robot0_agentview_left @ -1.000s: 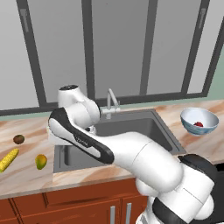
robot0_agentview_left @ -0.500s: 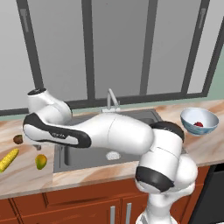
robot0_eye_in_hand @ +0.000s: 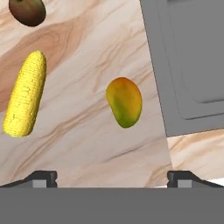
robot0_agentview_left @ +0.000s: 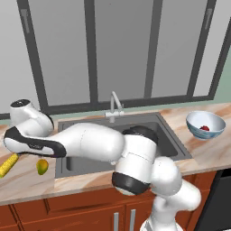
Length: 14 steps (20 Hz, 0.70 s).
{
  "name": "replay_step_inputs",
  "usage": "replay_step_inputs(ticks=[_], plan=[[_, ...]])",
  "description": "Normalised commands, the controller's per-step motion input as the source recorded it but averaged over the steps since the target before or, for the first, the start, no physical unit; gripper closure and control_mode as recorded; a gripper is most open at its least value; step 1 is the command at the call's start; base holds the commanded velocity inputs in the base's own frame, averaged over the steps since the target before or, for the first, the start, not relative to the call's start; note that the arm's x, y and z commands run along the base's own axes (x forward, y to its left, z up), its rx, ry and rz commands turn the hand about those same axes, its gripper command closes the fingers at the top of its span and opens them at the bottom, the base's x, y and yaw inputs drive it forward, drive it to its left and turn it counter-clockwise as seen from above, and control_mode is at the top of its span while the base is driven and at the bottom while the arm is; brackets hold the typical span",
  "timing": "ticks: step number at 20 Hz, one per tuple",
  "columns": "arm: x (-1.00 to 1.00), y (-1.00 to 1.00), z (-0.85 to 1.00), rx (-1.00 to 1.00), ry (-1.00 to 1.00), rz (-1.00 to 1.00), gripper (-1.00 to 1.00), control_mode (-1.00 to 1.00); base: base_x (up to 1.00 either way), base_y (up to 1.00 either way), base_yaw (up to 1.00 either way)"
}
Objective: There is a mixed pile of frozen fruits and vegetables on the counter. Locate all the frozen vegetables and place the items in a bowl on the counter. Take all the frozen fruits and defrost them in a running sink.
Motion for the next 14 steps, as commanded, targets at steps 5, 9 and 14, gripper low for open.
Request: replay_step_inputs(ticks=[5,9,14], plan=[[0.63,0.91,-0.06,-0.1,0.17,0.04,-1.0,-1.0,0.0,0.0,0.0],[0.37,0.56,-0.23,-0.12,0.34,0.06,-1.0,-1.0,0.0,0.0,0.0],[0.28,0.86,-0.17,-0.14,0.02,0.0,-1.0,-1.0,0.0,0.0,0.0]])
